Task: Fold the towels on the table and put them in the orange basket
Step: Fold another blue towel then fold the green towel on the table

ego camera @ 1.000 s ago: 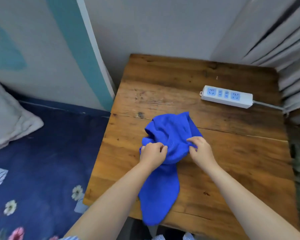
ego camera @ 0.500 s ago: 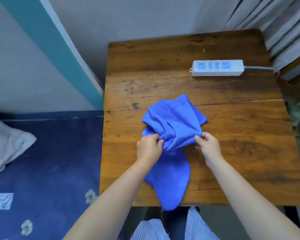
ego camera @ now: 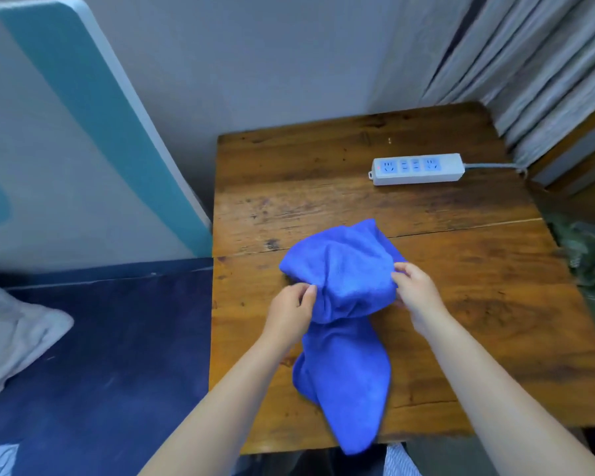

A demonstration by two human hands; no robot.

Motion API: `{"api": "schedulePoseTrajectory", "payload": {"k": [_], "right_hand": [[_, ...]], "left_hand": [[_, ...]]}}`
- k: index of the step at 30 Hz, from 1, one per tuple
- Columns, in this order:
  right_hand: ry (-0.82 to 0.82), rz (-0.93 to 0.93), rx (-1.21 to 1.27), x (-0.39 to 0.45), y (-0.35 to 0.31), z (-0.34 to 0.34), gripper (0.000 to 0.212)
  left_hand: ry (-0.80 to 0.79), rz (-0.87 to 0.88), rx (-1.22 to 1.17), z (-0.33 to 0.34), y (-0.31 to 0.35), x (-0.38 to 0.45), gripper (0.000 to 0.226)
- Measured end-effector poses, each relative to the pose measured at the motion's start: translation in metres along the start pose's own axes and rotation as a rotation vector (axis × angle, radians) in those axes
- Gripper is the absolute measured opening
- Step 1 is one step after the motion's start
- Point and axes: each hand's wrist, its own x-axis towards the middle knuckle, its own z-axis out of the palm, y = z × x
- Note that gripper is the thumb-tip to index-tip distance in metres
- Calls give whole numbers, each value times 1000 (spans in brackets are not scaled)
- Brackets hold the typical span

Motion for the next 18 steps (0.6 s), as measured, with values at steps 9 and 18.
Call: {"api": "schedulePoseTrajectory", "payload": {"k": [9, 18], "right_hand": [[-113, 90, -138, -28, 44, 11, 42], [-121, 225, 113, -32, 55, -23, 37]], "left_hand": [[-90, 148, 380, 32, -24, -12, 31], [-5, 59, 243, 50, -15, -10, 32]]}}
